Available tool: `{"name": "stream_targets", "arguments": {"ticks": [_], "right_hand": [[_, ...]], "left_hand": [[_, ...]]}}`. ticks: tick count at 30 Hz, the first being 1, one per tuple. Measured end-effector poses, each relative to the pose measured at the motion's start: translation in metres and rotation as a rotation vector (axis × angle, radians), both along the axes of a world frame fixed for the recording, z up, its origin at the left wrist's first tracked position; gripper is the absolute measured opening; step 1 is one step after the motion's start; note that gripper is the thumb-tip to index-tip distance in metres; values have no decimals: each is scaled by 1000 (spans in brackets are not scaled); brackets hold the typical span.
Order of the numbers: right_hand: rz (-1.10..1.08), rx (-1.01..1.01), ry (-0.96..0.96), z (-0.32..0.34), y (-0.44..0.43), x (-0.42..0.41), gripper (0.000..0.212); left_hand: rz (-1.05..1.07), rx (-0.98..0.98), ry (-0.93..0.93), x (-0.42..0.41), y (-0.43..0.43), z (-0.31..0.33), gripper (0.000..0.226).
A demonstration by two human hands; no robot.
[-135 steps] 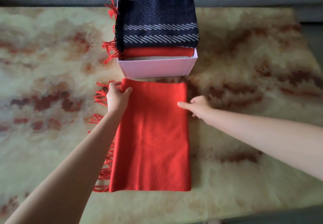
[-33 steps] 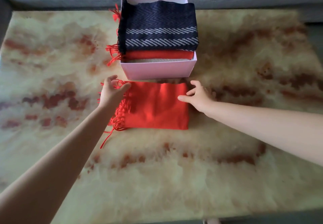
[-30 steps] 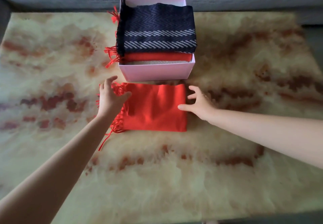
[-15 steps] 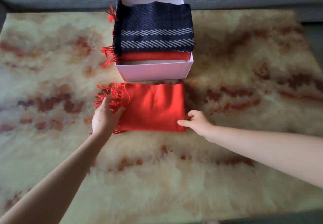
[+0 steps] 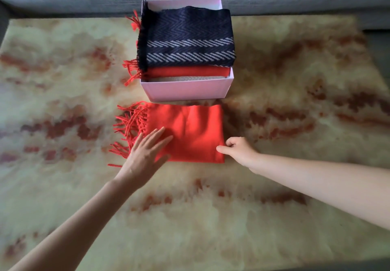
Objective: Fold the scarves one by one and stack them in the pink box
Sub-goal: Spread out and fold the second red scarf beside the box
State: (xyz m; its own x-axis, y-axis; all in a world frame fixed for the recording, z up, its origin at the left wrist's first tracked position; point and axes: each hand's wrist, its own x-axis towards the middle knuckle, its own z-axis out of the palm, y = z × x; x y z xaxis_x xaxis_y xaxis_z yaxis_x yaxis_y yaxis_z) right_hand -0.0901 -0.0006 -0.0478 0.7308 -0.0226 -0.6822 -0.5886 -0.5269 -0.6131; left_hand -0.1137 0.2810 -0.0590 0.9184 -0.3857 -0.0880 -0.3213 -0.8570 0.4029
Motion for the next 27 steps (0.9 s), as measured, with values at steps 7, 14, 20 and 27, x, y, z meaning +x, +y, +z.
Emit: {"name": "stream_targets", "arguments": {"ticks": [7, 14, 20, 27], "right_hand": [[-159, -6, 55, -6, 13, 3, 27], [-230, 7, -184, 7, 22, 19, 52], [-52, -28, -236, 11, 28, 22, 47], [-13, -23, -188, 8, 19, 31, 57]], "left_hand": [[326, -110, 57, 15, -3, -12, 44], [711, -229, 349, 28, 10, 4, 57], [623, -204, 380, 30, 10, 8, 63], [648, -383, 327, 33, 7, 3, 58]]}}
